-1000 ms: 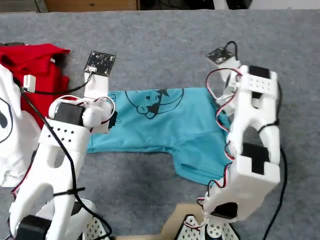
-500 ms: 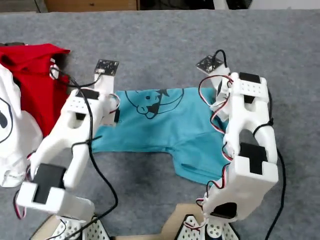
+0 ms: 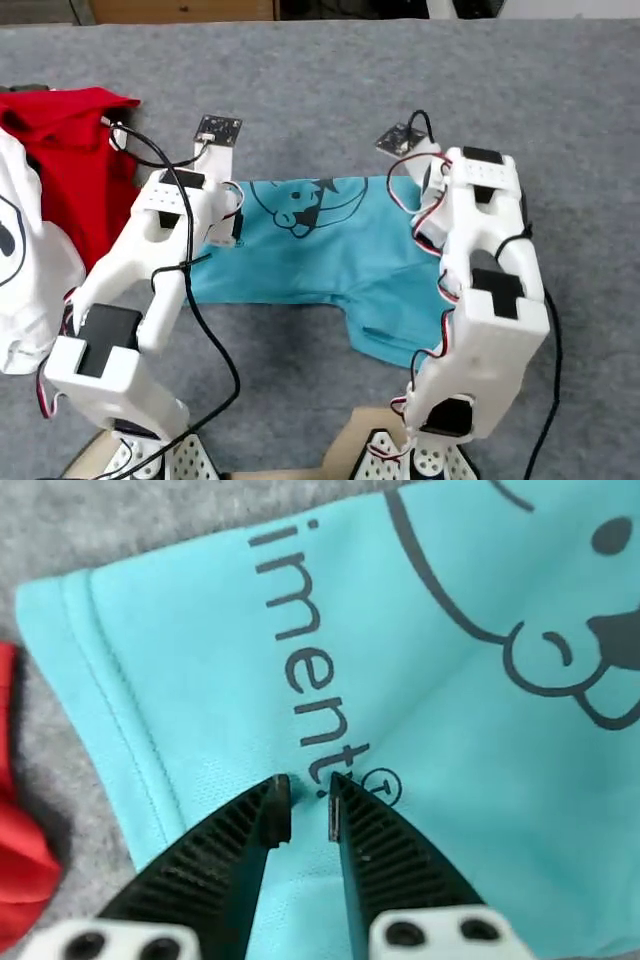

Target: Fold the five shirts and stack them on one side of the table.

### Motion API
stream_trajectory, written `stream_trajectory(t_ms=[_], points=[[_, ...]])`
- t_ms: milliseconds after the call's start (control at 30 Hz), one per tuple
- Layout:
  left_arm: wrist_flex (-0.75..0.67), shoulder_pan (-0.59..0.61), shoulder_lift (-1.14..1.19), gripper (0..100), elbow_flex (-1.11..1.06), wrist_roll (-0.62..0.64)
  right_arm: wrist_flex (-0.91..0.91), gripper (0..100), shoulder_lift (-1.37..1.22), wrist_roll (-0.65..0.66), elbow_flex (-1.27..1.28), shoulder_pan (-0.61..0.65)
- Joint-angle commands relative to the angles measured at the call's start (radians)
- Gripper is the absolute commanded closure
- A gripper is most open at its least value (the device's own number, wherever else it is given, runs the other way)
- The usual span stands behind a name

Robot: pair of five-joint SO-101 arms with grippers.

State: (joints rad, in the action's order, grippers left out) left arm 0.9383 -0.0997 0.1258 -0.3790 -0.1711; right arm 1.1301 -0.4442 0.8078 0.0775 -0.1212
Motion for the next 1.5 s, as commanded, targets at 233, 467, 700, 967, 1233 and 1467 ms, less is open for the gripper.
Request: stream_trajectory(t_ms=[233, 467, 700, 967, 1233, 1467], points=[[-0.011, 0.003, -0.002, 93, 0.041, 0.003, 0.017, 99.4, -0.041, -0.031, -0.194, -0.137], [-0.044, 0.015, 0.077, 93, 0.04, 0.002, -0.037, 99.0, -0.041, -0.026, -0.197, -0.189], [-0.009, 0.009, 0.142, 99, 0.11, 0.002, -0.094, 98.2, -0.041, 0.029, -0.194, -0.237], [-0.006, -0.032, 0.134, 98, 0.049, -0.066, -0.212, 76.7, -0.041, 0.028, -0.194, -0.331], [-0.009, -0.038, 0.134, 98, 0.044, -0.083, -0.133, 77.6, 0.053, -0.02, -0.203, -0.341], [-0.011, -0.037, 0.134, 98, 0.049, -0.083, 0.044, 97.8, 0.188, 0.014, -0.119, -0.251]])
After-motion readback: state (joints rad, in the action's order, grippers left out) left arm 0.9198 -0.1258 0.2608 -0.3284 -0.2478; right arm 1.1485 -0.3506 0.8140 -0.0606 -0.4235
